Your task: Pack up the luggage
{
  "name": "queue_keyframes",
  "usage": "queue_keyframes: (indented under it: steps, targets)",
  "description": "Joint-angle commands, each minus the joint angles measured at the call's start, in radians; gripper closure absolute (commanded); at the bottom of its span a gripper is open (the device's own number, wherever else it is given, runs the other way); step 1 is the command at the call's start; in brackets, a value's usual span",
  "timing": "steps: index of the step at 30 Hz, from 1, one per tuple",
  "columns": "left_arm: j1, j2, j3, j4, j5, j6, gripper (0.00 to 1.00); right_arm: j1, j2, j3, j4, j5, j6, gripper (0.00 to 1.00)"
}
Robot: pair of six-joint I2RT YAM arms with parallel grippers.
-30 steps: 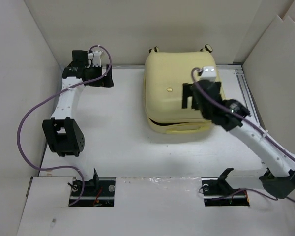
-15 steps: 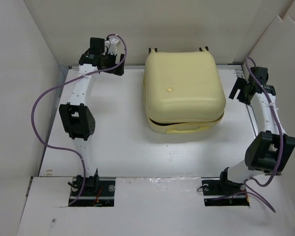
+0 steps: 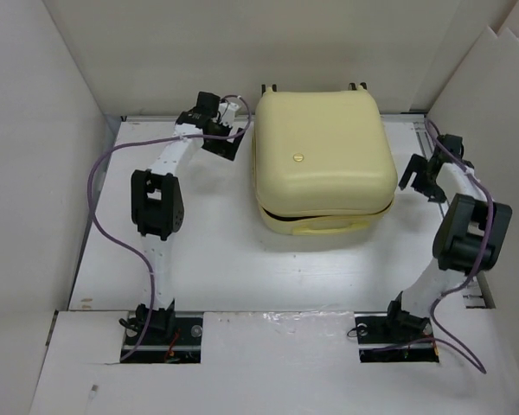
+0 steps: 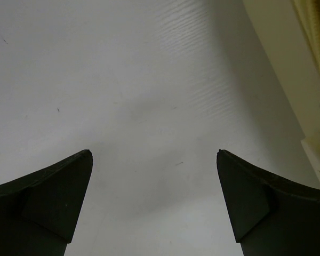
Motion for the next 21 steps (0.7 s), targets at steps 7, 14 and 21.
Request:
queue_keyframes:
  steps: [7, 14, 21]
  targets:
    - [0.018, 0.087, 0.001, 0.068, 0.094, -0.021, 0.00, 0.095, 0.453, 0.555, 0.014, -0.301, -0.156, 0.11]
    - [-0.101, -0.139, -0.395, 0.260, 0.169, 0.185, 0.00, 0.251, 0.708, 0.926, 0.048, -0.653, -0.194, 0.13]
    - [-0.322, -0.314, -0.726, 0.387, 0.051, 0.387, 0.00, 0.486, 0.842, 1.143, 0.144, -0.931, -0.213, 0.13]
